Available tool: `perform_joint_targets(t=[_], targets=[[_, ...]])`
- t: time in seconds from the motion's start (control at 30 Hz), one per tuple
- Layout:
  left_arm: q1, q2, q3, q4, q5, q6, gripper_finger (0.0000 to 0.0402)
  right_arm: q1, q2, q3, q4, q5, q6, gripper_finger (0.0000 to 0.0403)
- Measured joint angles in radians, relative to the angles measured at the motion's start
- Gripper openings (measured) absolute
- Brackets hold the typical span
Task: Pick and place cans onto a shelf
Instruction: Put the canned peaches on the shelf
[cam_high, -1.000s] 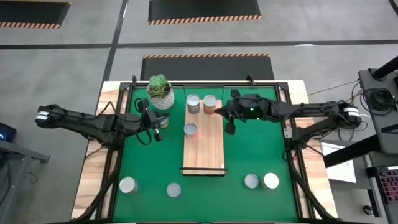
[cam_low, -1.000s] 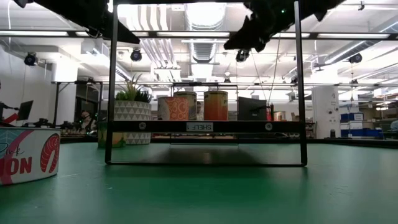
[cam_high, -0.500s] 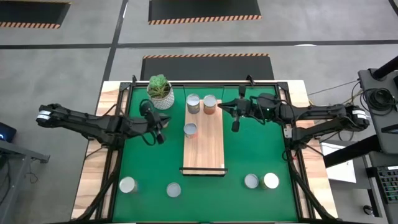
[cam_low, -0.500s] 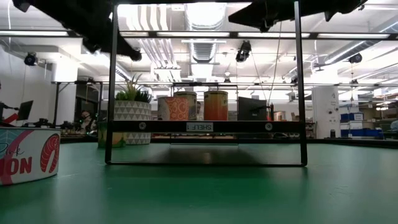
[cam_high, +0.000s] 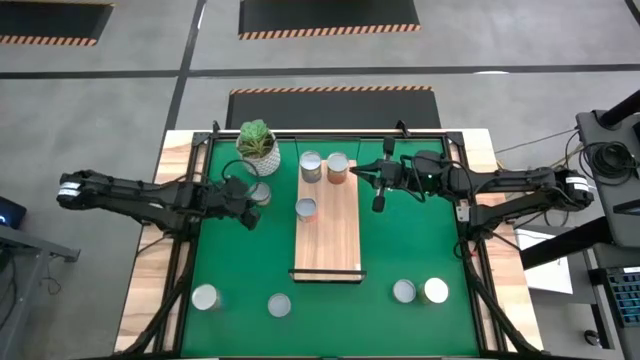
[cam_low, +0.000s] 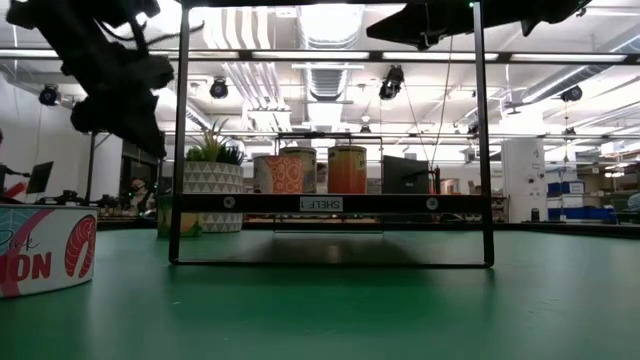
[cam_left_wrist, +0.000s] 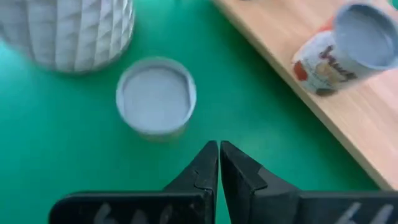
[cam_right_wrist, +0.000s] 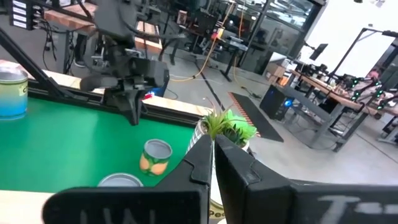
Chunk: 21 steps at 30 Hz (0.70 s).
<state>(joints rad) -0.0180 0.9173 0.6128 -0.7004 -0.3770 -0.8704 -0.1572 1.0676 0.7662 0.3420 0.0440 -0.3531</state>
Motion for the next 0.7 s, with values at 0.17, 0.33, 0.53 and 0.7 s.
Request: perform_joint_targets(t=[0.17,0.33,0.53,0.7], targets=[[0.052,0.004,0.000,0.008,0.101,-0.033,0.0000,0.000,0.000,0.004,0.000,0.000,-0.015,0.0009],[0.057,0.037,0.000,0.020,-0.042,-0.034,0.0000,0.000,0.000,0.005,-0.001,0.000,-0.026,0.0009],[0.078,0.077,0.000,0.070,-0.038,-0.054,0.0022,0.000,0.000,0.005,-0.001,0.001,-0.049,0.0009],[0.109,0.121,0.000,0.079,-0.054,-0.063,0.0105,0.000,0.000,0.005,-0.001,0.001,-0.094,0.0009]])
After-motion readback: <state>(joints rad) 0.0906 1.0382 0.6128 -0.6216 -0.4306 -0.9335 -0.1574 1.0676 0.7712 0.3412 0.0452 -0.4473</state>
